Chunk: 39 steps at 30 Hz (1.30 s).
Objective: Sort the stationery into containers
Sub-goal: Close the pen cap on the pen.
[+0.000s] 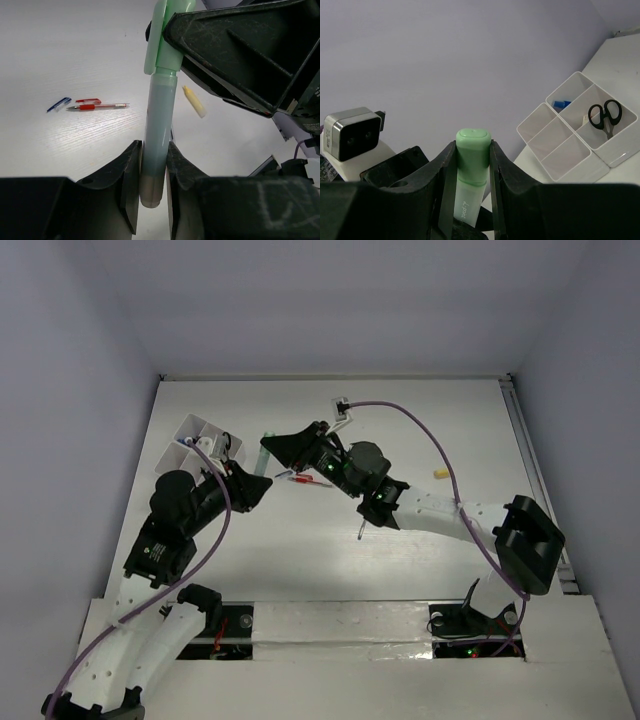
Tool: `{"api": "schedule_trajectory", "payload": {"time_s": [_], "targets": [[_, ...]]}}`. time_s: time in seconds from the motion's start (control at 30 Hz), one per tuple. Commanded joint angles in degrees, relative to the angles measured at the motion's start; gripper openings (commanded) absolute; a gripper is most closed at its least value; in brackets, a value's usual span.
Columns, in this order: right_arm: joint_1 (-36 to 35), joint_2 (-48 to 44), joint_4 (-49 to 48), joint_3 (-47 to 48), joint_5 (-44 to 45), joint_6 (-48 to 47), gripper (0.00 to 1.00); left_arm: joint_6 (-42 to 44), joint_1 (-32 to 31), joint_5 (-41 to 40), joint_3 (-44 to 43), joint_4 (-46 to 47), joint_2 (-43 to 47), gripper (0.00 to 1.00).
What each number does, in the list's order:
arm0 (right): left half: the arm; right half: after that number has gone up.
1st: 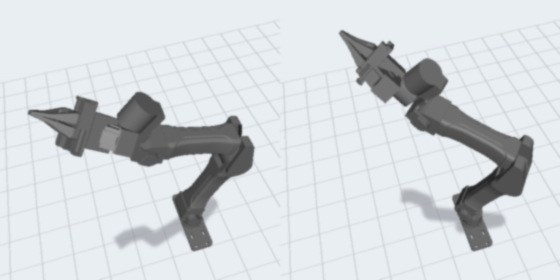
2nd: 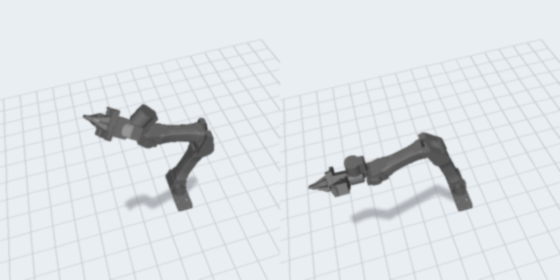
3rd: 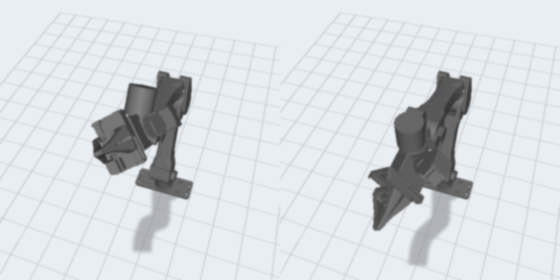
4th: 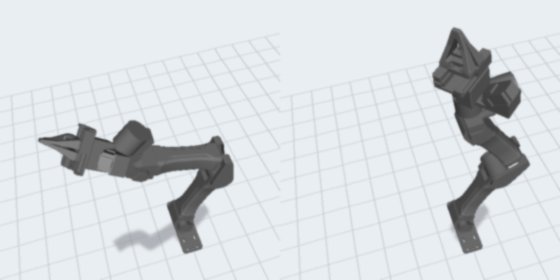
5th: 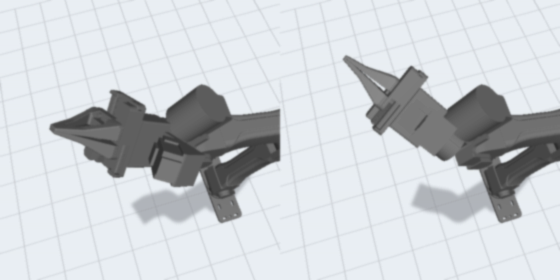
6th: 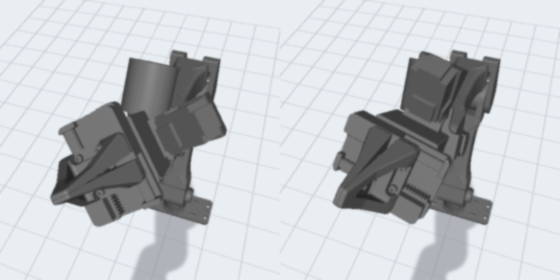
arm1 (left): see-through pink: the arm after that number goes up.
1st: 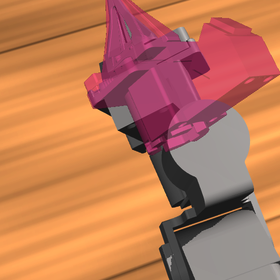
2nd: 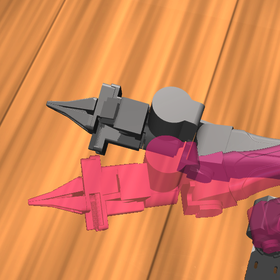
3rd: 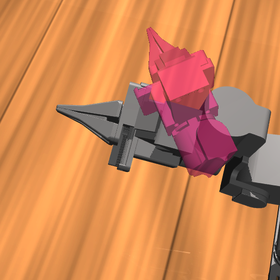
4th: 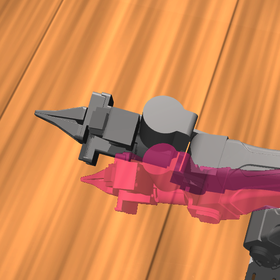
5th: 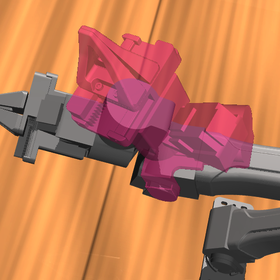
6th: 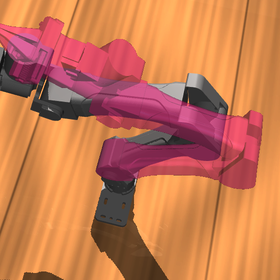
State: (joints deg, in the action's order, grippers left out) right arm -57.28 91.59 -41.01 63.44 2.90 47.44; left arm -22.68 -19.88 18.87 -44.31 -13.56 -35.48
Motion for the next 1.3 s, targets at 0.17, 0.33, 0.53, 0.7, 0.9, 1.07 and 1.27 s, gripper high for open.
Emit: {"api": "schedule_trajectory", "payload": {"time_s": [0.17,0.33,0.53,0.7,0.9,1.07,1.27], "targets": [[-7.93,1.23,25.51,0.54,-26.51,-6.03,0.0,4.22,2.3,-13.14,-10.51,22.99,-1.08,0.0],[-8.55,-0.27,38.63,2.12,-14.16,-7.45,0.0,4.31,2.3,-17.29,-11.41,22.0,-0.64,0.0],[-13.82,2.71,42.6,5.03,-3.25,-6.66,0.0,1.93,2.3,-17.47,-9.21,26.22,-0.37,0.0],[-15.32,4.29,37.02,5.73,-8.91,-7.27,0.0,2.55,2.3,-17.21,-7.72,28.94,0.24,0.0],[-15.93,7.46,33.54,3.98,-16.34,-4.29,0.0,3.78,2.3,-16.32,-9.56,30.35,-0.64,0.0],[-19.45,8.69,35.83,3.28,-13.71,-5.43,0.0,5.27,2.3,-16.15,-12.54,29.91,-2.48,0.0],[-20.16,3.69,29.85,-4.63,-11.95,-2.88,0.0,6.95,2.3,-16.33,-13.52,28.33,-2.57,0.0]]}}
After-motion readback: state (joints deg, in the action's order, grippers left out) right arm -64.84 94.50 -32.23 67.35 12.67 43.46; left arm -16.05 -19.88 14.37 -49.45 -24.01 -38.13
